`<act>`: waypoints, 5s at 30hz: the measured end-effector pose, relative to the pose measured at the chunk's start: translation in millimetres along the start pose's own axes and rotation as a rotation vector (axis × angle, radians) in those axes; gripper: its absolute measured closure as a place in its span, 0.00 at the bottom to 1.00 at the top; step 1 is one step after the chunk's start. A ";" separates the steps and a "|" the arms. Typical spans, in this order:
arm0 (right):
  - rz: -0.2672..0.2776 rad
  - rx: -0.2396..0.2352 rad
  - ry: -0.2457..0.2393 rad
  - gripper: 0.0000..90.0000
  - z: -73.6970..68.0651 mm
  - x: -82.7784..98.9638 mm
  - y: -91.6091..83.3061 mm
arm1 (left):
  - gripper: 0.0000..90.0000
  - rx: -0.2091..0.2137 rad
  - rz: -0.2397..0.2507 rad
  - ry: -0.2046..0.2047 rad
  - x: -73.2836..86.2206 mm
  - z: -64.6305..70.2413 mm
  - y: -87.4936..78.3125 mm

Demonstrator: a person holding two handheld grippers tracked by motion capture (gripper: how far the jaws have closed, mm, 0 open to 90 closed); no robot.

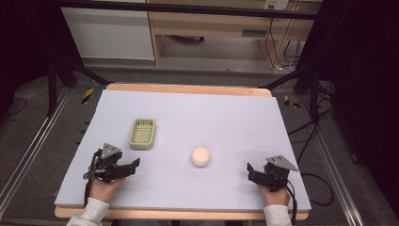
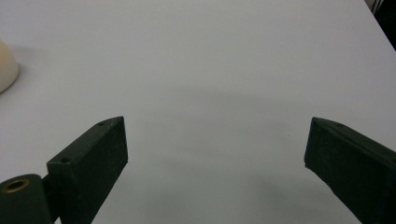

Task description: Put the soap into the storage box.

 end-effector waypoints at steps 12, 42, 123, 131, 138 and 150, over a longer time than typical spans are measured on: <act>0.005 -0.002 0.003 0.07 -0.3 0.2 0.6 | 0.25 0.019 0.013 0.026 -8.6 12.5 -1.2; 0.006 -0.022 -0.006 0.06 -3.3 1.2 5.8 | 0.25 0.070 0.026 0.071 -35.4 43.8 4.8; 0.004 -0.029 0.001 0.06 -3.0 1.6 5.9 | 0.23 0.195 0.002 0.201 -69.9 160.0 58.6; 0.004 -0.030 0.000 0.06 -3.1 1.6 5.8 | 0.22 0.202 -0.005 0.204 -70.3 167.9 66.0; 0.003 -0.030 -0.001 0.06 -3.2 1.7 5.8 | 0.22 0.206 -0.018 0.210 -67.5 174.9 73.8; -0.002 -0.033 0.001 0.06 -3.4 2.1 6.0 | 0.19 0.209 -0.036 0.231 -65.5 180.3 82.0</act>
Point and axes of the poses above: each handheld gripper's, and its own axes: y roughly forward along the jaws, x roughly out of its underside, z roughly to its right, the point moved 10 cm from there along y, roughly forward along the jaws, and after that the axes turned 1 degree about -y, right-handed, at the moved point
